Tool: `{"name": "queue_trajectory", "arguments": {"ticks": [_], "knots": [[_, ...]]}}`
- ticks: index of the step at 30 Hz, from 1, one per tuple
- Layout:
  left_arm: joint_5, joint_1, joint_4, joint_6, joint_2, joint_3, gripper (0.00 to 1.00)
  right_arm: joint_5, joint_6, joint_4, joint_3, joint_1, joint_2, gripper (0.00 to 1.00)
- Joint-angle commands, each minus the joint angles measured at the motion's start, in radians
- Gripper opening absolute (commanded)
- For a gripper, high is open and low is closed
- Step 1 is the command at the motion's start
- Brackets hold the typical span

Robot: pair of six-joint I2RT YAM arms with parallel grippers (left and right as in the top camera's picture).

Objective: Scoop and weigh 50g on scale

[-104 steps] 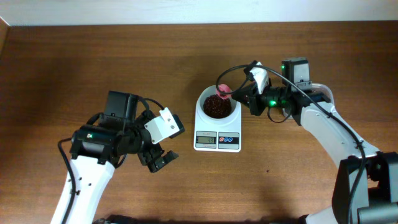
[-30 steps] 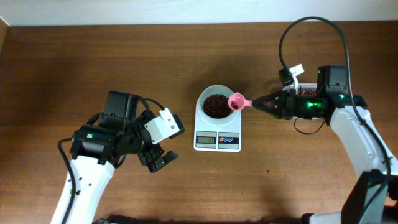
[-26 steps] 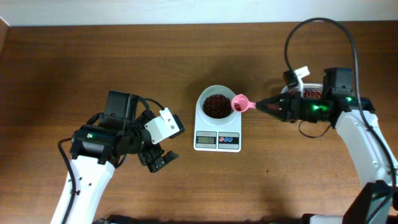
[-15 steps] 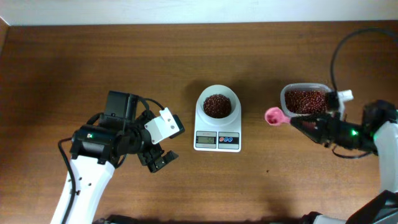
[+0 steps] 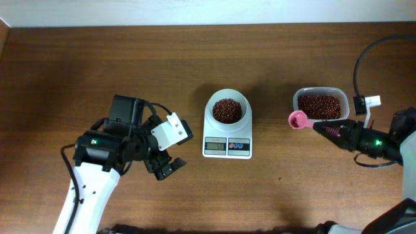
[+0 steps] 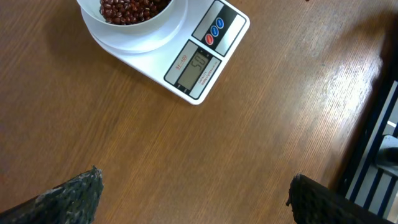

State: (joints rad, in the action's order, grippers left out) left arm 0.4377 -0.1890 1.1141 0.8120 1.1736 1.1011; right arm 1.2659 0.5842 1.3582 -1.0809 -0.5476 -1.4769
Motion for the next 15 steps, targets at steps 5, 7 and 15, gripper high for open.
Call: {"name": "queue_trajectory", "arguments": {"ticks": [5, 7, 15], "knots": [[0.011, 0.004, 0.001, 0.013, -0.002, -0.002, 0.99, 0.004, 0.003, -0.11, -0.002, -0.005, 0.018, 0.04], [0.011, 0.004, 0.001, 0.013, -0.002, -0.002, 0.99, 0.004, 0.003, -0.138, -0.002, -0.005, 0.018, 0.04], [0.011, 0.004, 0.001, 0.013, -0.002, -0.002, 0.99, -0.06, -0.254, -0.378, -0.002, -0.005, 0.016, 0.04]]}}
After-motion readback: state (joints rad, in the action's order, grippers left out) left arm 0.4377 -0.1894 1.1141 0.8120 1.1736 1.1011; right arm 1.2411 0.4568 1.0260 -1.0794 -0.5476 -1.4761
